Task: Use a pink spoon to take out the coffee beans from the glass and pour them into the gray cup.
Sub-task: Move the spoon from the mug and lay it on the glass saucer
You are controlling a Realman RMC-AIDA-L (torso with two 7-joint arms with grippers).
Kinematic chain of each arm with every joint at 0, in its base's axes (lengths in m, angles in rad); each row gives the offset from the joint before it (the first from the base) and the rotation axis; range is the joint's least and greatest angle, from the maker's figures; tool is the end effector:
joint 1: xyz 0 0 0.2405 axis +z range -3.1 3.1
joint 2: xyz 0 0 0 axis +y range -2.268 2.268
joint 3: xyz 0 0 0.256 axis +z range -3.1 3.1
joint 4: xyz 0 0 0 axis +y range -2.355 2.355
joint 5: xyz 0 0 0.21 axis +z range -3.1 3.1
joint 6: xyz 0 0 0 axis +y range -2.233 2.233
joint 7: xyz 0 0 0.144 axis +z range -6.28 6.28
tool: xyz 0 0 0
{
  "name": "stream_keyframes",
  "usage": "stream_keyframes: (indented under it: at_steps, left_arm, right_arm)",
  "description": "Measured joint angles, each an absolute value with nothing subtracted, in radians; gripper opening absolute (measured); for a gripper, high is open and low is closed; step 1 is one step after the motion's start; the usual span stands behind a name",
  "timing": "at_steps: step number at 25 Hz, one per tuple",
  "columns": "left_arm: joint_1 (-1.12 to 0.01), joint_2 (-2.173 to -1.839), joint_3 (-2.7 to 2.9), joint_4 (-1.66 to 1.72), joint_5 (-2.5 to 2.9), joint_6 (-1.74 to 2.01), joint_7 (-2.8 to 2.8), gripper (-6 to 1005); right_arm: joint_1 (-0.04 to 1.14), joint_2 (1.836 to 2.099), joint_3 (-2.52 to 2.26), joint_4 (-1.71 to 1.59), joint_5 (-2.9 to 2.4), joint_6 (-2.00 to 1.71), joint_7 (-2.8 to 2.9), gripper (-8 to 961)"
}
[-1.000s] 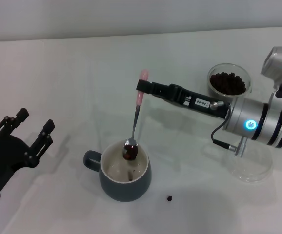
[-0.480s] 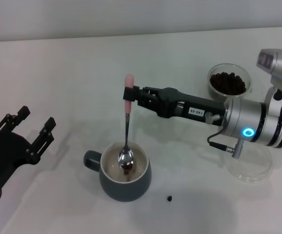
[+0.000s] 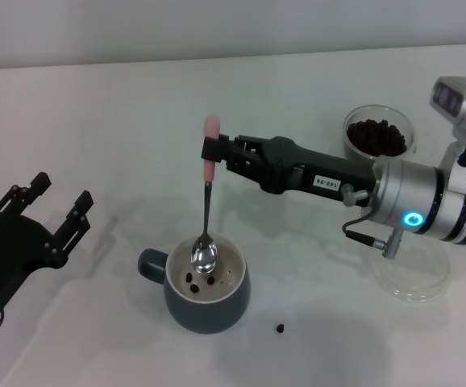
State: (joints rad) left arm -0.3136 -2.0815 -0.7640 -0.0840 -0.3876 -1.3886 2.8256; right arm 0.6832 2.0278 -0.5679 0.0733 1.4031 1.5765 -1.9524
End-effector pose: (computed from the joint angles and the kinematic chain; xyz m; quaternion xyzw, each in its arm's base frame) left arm -0.3212 0.2542 -0.0567 -0.8198 -0.1783 -0.3282 0.4341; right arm 0.2224 0.3081 -0.0620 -0.8262 0.3380 0.4485 0.0456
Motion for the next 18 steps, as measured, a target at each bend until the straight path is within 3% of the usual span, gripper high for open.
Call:
stream_keyframes:
  at_steps: [18]
  left_arm:
    - [-0.326,-2.082,-0.765,-0.084,-0.394,-1.385,2.826,651]
  right_arm:
    - [0.49,2.006,-0.496,-0.195,1.44,1.705,-1.754,140]
